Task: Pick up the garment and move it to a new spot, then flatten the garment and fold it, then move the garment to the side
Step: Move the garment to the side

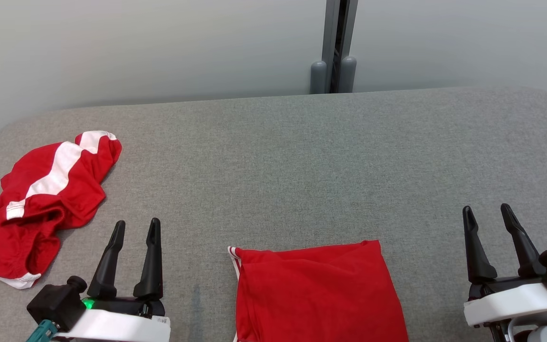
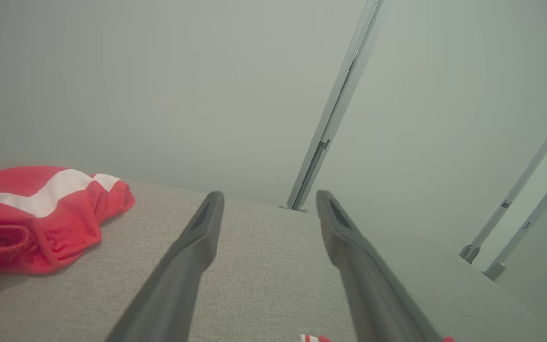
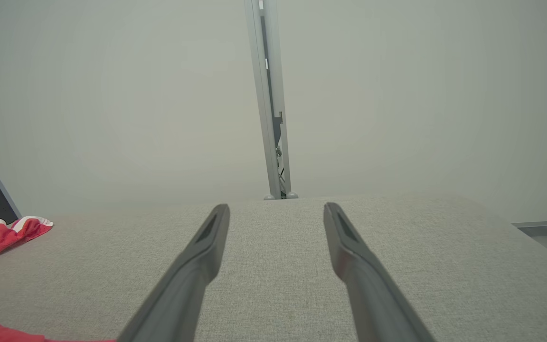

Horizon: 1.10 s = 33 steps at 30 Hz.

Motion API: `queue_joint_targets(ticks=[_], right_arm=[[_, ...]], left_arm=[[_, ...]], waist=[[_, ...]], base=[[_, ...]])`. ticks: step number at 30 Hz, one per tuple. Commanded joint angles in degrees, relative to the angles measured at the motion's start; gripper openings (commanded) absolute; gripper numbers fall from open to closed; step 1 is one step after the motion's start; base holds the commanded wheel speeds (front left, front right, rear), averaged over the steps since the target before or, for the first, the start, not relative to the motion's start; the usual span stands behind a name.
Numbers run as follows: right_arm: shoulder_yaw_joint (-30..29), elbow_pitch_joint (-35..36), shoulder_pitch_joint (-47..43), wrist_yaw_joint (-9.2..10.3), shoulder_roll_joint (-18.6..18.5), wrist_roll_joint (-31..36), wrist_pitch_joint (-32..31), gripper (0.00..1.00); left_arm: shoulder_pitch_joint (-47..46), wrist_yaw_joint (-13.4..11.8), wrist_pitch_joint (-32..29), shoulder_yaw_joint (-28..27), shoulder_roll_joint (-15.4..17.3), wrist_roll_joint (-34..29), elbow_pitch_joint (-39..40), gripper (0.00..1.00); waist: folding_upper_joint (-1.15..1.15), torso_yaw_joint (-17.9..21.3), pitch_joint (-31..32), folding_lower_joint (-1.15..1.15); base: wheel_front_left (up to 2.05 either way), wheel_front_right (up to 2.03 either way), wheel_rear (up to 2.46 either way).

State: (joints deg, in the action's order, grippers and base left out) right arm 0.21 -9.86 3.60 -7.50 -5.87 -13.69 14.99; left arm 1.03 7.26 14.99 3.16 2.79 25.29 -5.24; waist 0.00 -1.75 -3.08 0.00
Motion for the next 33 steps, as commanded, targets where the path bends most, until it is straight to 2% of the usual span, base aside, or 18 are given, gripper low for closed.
queue_joint_targets(ticks=[1, 10, 14, 21, 26, 33], right_arm=[[-0.21, -0.04, 0.47, 0.02, -0.14, -0.20, 0.28, 1.00], [-0.01, -0.29, 0.49, 0.02, -0.12, -0.48, 0.28, 1.00], [4.17, -2.34, -0.93, 0.01, -0.67, -3.80, 0.22, 1.00], [13.21, -6.38, -2.14, 0.02, -3.78, -11.48, -2.08, 1.00], [18.70, -9.08, -1.43, 0.02, -4.03, -16.56, -4.53, 1.00], [21.73, -14.57, 0.69, 0.01, -4.74, -19.69, -6.38, 1.00]], left_arm=[[-0.45, 0.23, 0.23, -0.15, 0.24, -0.14, 0.06, 1.00], [-0.78, 0.25, 0.23, -0.13, 0.24, -0.30, -0.20, 1.00], [-1.00, 0.19, 0.23, -0.02, 0.25, -0.36, -0.17, 1.00], [-1.50, 0.20, 0.23, -0.10, 0.25, 0.37, -0.10, 1.00], [-1.40, 0.20, 0.23, 0.50, 0.25, 0.59, -0.10, 1.00], [-1.79, 0.22, 0.23, 0.31, 0.24, 0.08, -0.33, 1.00]], waist=[[0.00, 0.01, -0.05, 0.00], [0.00, 0.01, -0.18, 0.00], [0.00, -0.14, -0.34, 0.00], [0.00, -0.48, -0.65, 0.00], [0.00, -0.76, -1.02, 0.00], [0.00, -1.44, -1.65, 0.00]], base=[[0.00, 0.00, 0.00], [0.00, 0.00, 0.00], [0.00, 0.00, 0.00], [0.00, 0.00, 0.00], [0.00, 0.00, 0.00], [0.00, 0.00, 0.00]])
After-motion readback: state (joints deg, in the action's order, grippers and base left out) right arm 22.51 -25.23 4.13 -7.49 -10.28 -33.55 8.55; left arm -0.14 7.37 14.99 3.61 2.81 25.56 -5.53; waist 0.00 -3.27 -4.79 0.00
